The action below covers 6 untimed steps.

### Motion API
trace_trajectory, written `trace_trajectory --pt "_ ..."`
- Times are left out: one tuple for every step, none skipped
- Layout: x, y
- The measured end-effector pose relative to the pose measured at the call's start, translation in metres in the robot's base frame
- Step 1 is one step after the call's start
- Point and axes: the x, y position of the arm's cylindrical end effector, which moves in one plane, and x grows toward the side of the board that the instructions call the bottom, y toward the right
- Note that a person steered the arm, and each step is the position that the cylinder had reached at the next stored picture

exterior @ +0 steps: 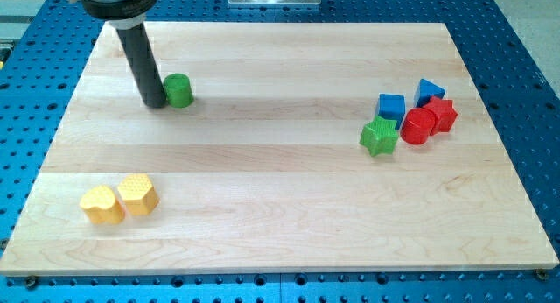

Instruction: Slide the green circle left to the cube

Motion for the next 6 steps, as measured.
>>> trace_trajectory --pt "0.003 0.077" --pt "0.012 0.108" --pt "0.005 0.057" --pt "-0.027 0.049" --pt "-0.024 0.123" --pt "0.001 0.192"
